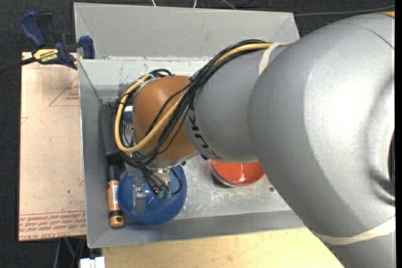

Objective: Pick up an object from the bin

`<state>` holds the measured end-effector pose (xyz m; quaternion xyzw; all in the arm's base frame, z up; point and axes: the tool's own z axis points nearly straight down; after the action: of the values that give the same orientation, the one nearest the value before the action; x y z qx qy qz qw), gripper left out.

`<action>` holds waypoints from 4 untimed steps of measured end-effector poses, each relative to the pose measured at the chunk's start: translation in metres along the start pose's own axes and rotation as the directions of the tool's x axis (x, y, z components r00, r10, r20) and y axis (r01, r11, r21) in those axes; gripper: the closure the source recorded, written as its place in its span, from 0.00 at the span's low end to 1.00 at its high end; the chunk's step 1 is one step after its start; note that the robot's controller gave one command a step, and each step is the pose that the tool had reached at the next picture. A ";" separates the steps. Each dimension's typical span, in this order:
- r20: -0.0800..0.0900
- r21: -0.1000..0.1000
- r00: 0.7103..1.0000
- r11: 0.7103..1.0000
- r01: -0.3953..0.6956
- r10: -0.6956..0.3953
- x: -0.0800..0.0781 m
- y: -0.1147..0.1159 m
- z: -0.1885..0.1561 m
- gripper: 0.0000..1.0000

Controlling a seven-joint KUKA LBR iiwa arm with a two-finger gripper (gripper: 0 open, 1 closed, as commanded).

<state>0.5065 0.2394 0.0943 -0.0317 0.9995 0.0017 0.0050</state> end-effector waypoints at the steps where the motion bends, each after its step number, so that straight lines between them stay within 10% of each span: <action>1: -0.001 -0.001 1.000 1.000 -0.018 0.018 0.000 0.001 -0.006 0.00; 3: 0.010 -0.004 0.965 0.965 0.263 -0.263 0.009 -0.002 -0.004 0.00; 4: 0.019 0.001 1.000 1.000 -0.012 0.012 0.003 -0.002 0.019 0.00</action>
Offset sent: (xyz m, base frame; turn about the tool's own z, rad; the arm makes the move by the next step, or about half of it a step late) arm -0.0216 -0.0070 -0.0218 -0.0345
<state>0.5041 0.2375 0.0752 -0.0255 0.9996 0.0015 0.0146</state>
